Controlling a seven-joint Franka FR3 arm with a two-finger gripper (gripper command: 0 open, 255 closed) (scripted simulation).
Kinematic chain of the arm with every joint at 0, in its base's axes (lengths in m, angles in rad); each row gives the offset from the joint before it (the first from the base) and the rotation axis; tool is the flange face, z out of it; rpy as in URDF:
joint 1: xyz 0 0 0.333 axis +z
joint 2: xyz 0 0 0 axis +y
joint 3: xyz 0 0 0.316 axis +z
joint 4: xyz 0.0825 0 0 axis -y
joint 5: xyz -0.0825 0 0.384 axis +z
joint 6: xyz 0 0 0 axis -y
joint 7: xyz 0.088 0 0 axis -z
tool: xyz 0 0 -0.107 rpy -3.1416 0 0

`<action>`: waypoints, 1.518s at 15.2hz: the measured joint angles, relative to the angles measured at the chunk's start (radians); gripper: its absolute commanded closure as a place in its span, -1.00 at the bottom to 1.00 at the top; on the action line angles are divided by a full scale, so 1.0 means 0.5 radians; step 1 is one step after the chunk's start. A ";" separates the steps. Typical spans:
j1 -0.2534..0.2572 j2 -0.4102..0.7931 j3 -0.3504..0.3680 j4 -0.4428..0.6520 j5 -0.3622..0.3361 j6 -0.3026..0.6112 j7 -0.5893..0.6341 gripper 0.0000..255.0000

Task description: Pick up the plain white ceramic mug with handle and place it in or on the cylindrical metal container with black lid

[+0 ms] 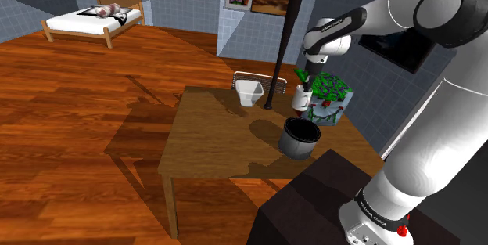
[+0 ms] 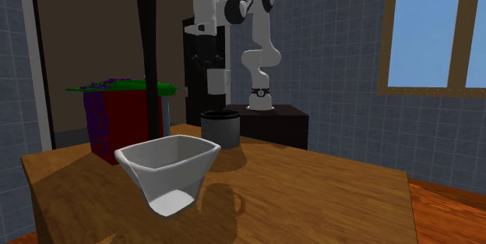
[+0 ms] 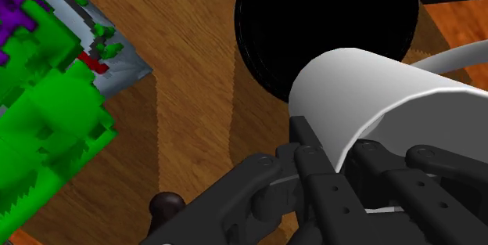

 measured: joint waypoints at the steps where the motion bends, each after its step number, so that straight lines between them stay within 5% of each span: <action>1: -0.003 -0.073 -0.009 -0.088 -0.030 0.021 0.005 1.00; 7: -0.038 -0.473 -0.030 -0.509 -0.207 0.065 0.068 1.00; 23: -0.032 -0.173 -0.058 -0.684 -0.088 0.523 -0.031 1.00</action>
